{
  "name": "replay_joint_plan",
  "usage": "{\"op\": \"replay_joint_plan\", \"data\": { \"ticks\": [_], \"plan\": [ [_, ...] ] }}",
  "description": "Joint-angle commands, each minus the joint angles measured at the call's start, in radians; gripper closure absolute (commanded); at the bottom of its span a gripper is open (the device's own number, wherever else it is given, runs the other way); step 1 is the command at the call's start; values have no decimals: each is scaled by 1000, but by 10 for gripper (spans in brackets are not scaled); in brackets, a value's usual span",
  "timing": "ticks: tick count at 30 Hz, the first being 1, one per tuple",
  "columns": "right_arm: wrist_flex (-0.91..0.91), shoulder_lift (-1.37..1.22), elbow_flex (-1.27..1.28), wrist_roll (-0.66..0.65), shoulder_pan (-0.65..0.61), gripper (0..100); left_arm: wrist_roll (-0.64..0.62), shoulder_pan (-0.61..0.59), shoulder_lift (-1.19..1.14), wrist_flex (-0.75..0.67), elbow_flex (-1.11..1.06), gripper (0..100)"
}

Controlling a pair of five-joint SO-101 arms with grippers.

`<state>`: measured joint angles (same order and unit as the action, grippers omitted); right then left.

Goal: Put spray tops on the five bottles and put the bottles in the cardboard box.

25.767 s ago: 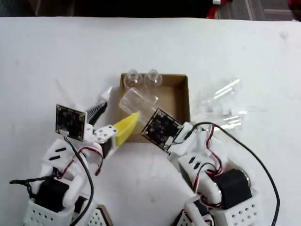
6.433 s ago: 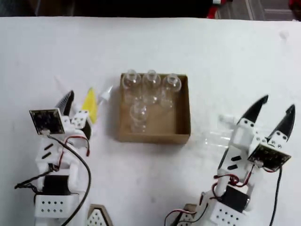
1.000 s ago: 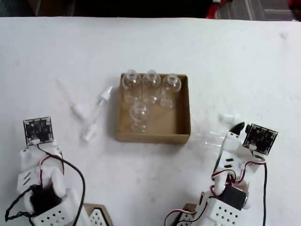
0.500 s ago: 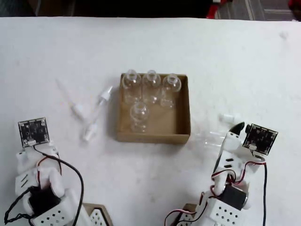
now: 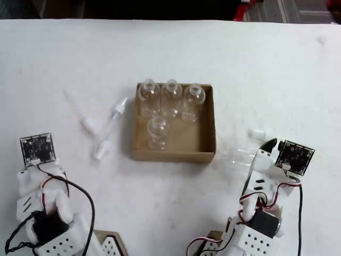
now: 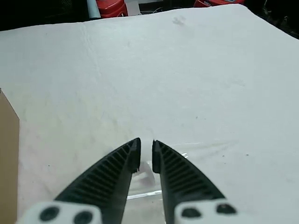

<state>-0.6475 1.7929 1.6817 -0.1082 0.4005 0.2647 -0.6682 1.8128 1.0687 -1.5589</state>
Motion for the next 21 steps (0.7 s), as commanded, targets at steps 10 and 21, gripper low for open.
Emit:
{"op": "replay_joint_plan", "data": {
  "ticks": [10,21],
  "plan": [
    [-8,4,9,-18,-15,967,-6,-8,13,-28,28,979],
    [4,4,9,-38,-56,916,-8,-13,13,-35,11,977]
  ]
}}
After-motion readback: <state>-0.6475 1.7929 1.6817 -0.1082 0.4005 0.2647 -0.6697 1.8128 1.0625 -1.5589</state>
